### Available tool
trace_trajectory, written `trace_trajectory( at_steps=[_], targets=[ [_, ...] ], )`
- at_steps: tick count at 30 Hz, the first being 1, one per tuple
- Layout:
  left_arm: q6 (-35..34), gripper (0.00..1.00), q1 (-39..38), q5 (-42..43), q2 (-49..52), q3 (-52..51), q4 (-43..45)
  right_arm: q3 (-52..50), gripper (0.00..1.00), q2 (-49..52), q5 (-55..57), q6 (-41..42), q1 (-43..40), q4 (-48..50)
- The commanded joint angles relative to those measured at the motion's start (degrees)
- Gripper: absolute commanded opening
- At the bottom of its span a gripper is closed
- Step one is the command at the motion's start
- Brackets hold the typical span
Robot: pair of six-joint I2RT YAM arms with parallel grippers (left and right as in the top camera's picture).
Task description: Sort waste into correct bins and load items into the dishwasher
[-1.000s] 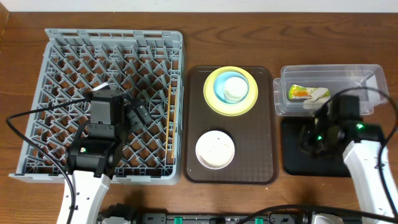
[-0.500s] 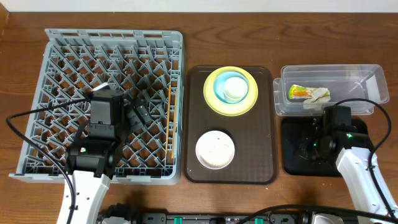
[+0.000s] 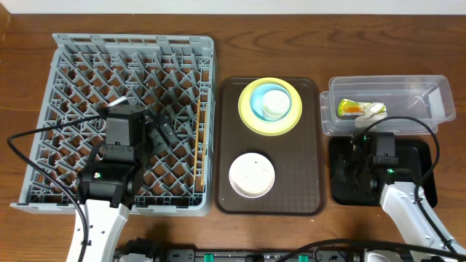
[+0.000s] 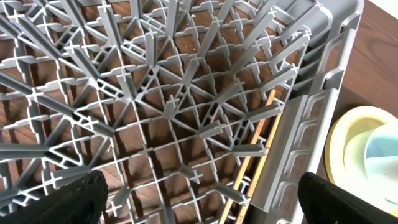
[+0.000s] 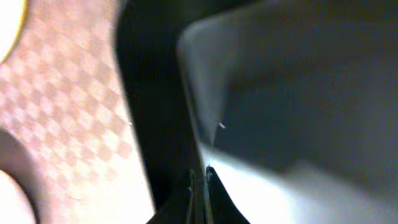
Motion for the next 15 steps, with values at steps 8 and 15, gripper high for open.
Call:
trace_trajectory(
  at_steps=[8, 15],
  targets=[
    [-0.5, 0.99, 0.2, -0.3, 0.1, -0.2, 0.0, -0.2, 0.07, -0.2, -2.6, -7.8, 1.7, 0.1],
    [-0.5, 0.99, 0.2, -0.3, 0.1, -0.2, 0.0, 3.4, 0.10, -0.9, 1.5, -12.7, 1.6, -5.3]
  ],
)
